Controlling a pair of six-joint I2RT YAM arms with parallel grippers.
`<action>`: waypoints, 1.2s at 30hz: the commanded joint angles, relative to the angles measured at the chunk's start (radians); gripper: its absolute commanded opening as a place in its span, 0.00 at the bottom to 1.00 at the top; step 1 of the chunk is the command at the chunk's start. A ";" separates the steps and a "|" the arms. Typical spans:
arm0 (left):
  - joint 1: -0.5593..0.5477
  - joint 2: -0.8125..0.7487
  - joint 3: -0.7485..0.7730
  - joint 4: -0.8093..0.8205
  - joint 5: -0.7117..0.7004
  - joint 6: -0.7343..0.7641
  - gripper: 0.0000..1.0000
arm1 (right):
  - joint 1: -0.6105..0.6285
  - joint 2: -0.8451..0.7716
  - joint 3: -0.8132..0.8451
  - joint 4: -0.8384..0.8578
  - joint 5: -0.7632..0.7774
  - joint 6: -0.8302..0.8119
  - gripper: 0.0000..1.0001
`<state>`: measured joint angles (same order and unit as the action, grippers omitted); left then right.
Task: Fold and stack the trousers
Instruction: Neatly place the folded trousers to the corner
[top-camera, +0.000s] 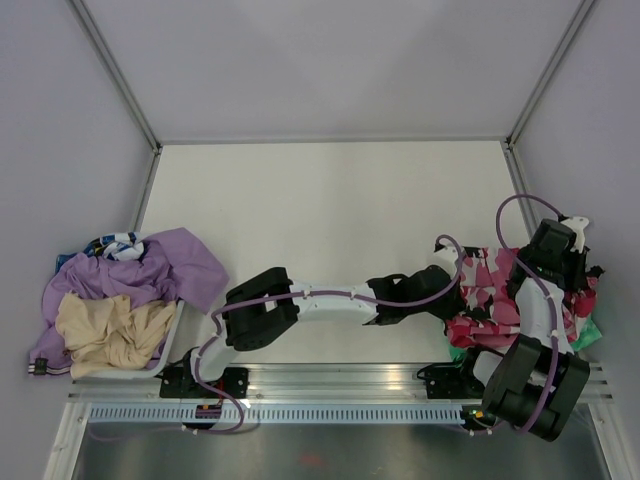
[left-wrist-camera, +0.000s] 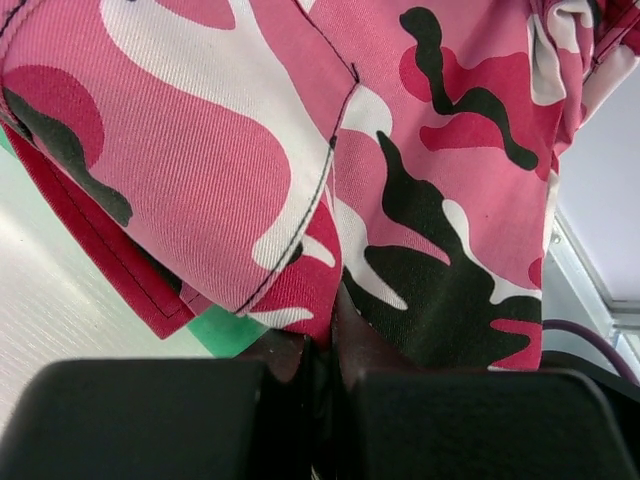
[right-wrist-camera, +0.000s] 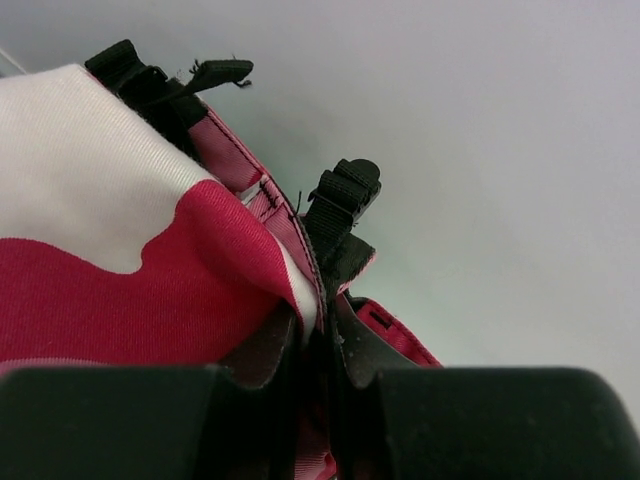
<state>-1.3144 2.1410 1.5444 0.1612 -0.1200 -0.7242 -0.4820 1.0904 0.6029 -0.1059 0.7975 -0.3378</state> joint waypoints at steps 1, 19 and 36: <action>-0.002 0.026 0.045 -0.132 0.042 0.088 0.02 | -0.021 -0.030 0.009 0.232 0.120 -0.026 0.21; 0.007 -0.131 0.000 -0.209 0.033 0.106 0.81 | 0.187 -0.124 0.340 -0.087 -0.245 0.155 0.98; 0.230 -0.406 -0.424 0.141 0.155 0.037 0.61 | 0.404 -0.187 0.259 -0.031 -0.744 0.436 0.09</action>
<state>-1.0523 1.7184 1.2022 0.1959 0.0093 -0.6552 -0.1036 0.8810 0.8001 -0.1623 0.1162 -0.0261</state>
